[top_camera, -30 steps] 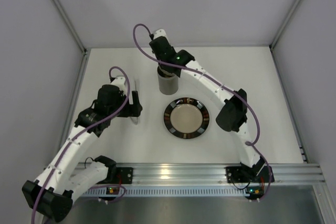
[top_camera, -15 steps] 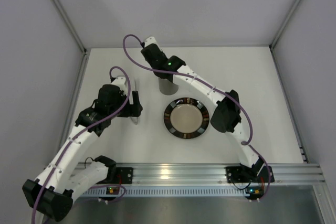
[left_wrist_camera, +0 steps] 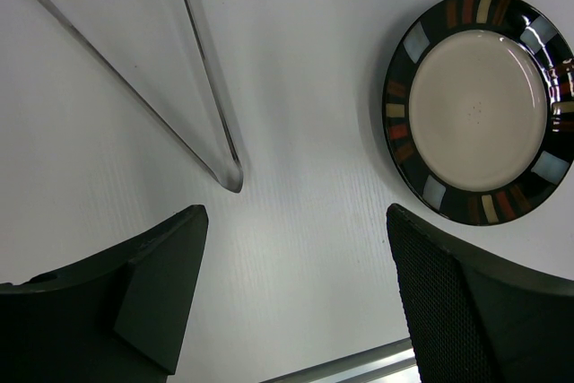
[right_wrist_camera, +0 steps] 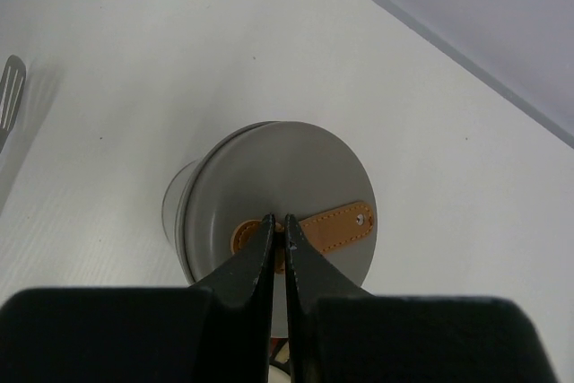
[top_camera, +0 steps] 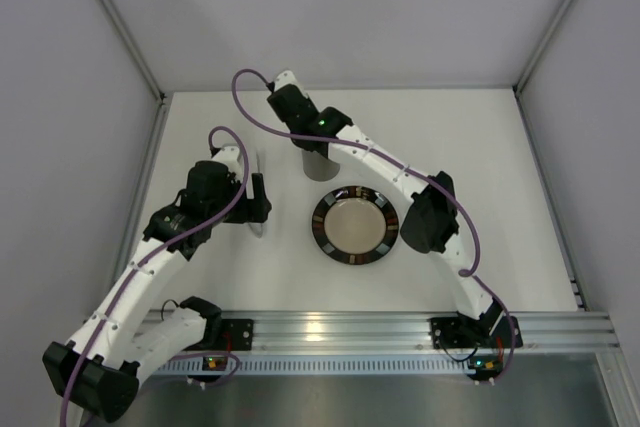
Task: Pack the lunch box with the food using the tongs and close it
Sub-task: Close the box lid on the packing box.
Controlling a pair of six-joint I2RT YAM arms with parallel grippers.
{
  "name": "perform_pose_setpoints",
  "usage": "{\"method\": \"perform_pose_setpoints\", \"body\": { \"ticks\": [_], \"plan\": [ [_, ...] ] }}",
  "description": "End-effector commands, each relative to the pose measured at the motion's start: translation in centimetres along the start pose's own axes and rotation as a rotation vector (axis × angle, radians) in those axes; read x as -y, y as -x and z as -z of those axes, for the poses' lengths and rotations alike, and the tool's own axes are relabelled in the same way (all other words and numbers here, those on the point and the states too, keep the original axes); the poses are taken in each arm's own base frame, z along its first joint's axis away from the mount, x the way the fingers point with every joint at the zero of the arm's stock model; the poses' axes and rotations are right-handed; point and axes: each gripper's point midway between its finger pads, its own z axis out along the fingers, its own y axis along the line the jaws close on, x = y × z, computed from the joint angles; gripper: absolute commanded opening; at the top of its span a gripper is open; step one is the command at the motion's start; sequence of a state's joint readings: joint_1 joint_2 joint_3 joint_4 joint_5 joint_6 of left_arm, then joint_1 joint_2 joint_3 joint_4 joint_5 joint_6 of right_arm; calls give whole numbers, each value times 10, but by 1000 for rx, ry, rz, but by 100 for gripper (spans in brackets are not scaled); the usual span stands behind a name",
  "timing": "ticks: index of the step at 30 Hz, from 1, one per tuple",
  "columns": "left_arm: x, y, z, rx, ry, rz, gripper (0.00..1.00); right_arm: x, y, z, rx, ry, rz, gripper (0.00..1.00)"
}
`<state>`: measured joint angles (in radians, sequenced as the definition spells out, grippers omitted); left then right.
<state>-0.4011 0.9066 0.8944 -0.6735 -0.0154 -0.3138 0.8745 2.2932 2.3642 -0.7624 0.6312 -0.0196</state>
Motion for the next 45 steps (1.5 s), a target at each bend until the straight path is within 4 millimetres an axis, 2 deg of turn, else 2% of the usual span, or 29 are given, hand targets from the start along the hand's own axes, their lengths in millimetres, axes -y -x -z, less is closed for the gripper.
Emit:
{"method": "perform_pose_setpoints", "body": {
  "ticks": [1, 8, 18, 26, 29, 31, 32, 35, 40, 41, 45],
  "plan": [
    [4, 5, -2, 21, -19, -8, 86, -12, 15, 7, 54, 24, 8, 0],
    [4, 5, -2, 20, -18, -8, 86, -26, 12, 10, 61, 49, 50, 0],
    [4, 5, -2, 21, -19, -8, 86, -38, -6, 4, 23, 61, 67, 0],
    [4, 5, -2, 20, -17, -7, 86, -29, -11, 13, 33, 30, 17, 0],
    [4, 5, -2, 20, -17, -7, 86, -26, -19, 14, 35, 4, -23, 0],
    [3, 5, -3, 19, -16, -8, 86, -23, -19, 16, 50, -6, -48, 0],
    [3, 5, -3, 18, -16, -8, 86, -19, -12, 20, 75, -7, -80, 0],
    [4, 4, -3, 13, -15, -10, 86, -16, -13, 24, 83, -16, -107, 0],
    [4, 3, -4, 10, -13, -12, 86, -10, -5, 31, 110, -14, -161, 13],
    [4, 3, -3, 11, -11, -12, 86, -9, -3, 33, 118, -13, -176, 18],
    [4, 2, -4, 6, -11, -15, 86, -2, 8, 40, 148, -14, -217, 25]
  ]
}}
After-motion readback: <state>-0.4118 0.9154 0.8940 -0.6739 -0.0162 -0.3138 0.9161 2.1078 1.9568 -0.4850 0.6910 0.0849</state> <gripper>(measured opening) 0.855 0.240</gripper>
